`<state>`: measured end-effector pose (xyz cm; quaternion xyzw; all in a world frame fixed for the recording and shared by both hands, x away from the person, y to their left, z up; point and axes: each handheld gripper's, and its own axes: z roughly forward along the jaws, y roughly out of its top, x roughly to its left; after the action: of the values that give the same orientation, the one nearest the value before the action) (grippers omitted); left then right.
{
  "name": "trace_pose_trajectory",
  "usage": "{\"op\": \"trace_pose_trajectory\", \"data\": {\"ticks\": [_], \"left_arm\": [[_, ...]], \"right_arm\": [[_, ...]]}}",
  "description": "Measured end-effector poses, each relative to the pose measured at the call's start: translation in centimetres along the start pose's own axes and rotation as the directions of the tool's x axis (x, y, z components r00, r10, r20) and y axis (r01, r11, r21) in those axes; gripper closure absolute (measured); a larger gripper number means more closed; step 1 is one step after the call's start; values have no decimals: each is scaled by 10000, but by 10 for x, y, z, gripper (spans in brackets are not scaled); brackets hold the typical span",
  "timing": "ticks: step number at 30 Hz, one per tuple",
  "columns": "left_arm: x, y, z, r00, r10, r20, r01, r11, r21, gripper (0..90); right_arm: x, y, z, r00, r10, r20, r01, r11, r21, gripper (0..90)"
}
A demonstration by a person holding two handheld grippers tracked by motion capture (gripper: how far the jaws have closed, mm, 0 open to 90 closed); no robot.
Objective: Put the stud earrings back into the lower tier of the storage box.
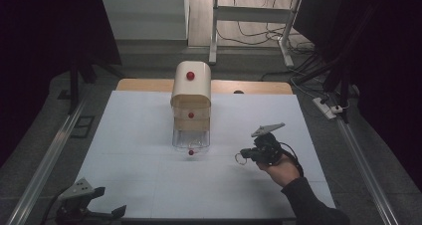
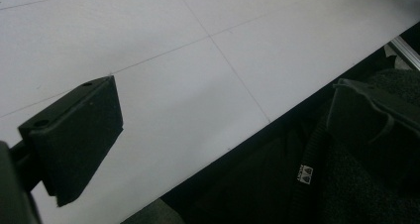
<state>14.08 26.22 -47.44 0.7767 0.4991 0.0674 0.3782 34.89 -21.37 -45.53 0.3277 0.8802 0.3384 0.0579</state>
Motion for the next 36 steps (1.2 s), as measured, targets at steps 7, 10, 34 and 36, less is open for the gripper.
{"op": "trace_pose_trajectory", "data": {"ticks": [7,10,34,36], "left_arm": [[0,0,0,10000,-29,16,29,10000,12,12],[1,0,0,10000,-48,17,48,10000,17,12],[2,0,1,9999,-153,33,153,9999,26,14],[2,0,0,9999,-149,35,149,9999,26,14]], "right_arm": [[7,11,-6,9997,-28,-262,10,9977,-683,886],[11,17,-7,9989,-105,-465,59,9953,-968,886],[30,54,11,9952,-536,-823,370,9808,-1915,885],[32,57,15,9952,-528,-820,361,9804,-1938,886]]}}
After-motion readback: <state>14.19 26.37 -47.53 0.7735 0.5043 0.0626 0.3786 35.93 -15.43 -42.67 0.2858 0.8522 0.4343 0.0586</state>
